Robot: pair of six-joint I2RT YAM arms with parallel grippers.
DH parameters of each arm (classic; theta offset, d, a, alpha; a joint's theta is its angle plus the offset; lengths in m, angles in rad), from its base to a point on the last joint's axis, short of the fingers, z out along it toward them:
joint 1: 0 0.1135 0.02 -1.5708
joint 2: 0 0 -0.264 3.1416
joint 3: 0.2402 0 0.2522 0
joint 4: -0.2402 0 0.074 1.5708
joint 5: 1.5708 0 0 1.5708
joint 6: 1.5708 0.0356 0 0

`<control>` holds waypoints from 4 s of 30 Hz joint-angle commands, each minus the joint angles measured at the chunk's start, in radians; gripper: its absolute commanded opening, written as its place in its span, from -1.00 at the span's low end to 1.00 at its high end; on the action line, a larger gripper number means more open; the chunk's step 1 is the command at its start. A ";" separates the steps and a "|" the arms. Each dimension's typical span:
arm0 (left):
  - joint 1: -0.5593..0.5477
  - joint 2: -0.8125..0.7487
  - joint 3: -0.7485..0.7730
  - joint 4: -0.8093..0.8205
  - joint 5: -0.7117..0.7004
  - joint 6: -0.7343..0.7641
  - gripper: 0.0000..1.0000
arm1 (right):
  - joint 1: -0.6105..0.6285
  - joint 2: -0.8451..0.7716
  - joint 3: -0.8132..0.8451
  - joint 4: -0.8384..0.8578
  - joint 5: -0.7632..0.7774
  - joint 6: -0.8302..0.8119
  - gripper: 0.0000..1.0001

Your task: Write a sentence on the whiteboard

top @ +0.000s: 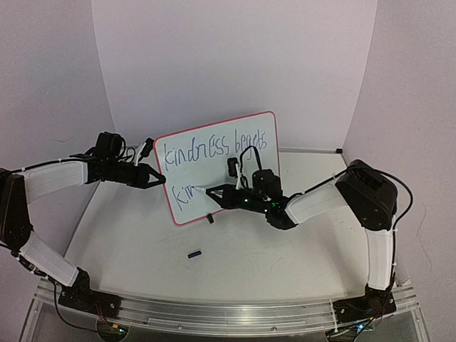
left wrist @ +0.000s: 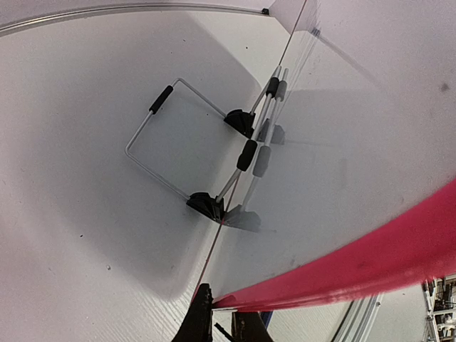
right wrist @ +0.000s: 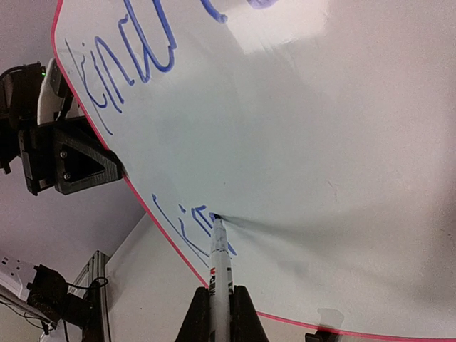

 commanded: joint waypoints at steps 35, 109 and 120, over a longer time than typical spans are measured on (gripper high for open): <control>-0.022 -0.027 0.033 -0.046 -0.056 0.054 -1.00 | -0.021 -0.215 -0.138 -0.051 0.022 -0.044 -1.00; -0.022 -0.019 0.037 -0.053 -0.063 0.059 -1.00 | -0.078 -0.149 0.043 -0.195 0.003 -0.127 -1.00; -0.023 -0.019 0.038 -0.053 -0.064 0.059 -1.00 | -0.078 -0.096 -0.006 -0.189 -0.019 -0.101 -1.00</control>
